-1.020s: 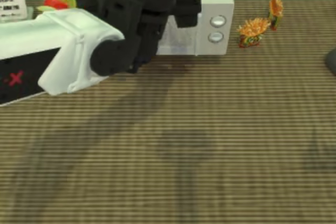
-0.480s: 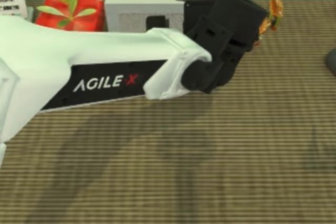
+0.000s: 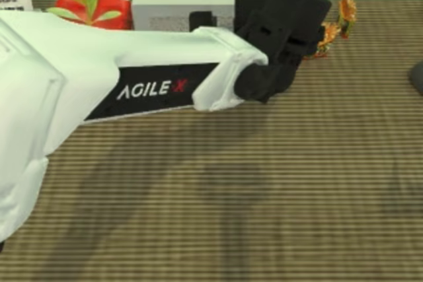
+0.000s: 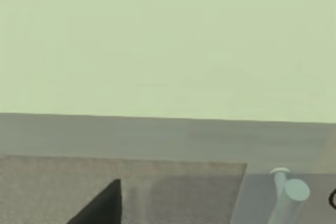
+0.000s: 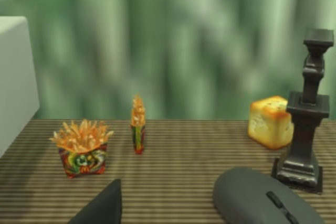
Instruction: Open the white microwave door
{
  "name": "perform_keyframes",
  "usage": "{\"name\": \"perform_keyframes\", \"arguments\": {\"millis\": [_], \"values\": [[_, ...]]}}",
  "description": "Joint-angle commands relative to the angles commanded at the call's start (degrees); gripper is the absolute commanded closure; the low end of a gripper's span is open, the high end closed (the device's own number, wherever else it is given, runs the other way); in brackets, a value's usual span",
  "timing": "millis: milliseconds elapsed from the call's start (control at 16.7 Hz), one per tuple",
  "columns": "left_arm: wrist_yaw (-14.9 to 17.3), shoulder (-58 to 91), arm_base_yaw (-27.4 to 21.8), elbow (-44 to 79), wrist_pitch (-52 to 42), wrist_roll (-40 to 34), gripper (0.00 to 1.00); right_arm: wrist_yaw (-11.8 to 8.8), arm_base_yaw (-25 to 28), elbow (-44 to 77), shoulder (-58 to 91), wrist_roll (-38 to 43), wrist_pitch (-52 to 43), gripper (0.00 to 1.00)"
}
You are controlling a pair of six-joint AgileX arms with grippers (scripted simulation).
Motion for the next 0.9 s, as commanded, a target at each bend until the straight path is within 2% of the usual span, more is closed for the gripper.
{"name": "perform_keyframes", "arguments": {"millis": [240, 480, 900], "values": [[2.93, 6.44, 3.39, 5.58, 2.37, 2.47, 0.00, 0.00, 0.00, 0.00, 0.00, 0.00, 0.00, 0.00], [3.15, 6.82, 3.64, 5.97, 2.53, 2.64, 0.00, 0.00, 0.00, 0.00, 0.00, 0.00, 0.00, 0.00], [3.15, 6.82, 3.64, 5.97, 2.53, 2.64, 0.53, 0.00, 0.00, 0.00, 0.00, 0.00, 0.00, 0.00]]}}
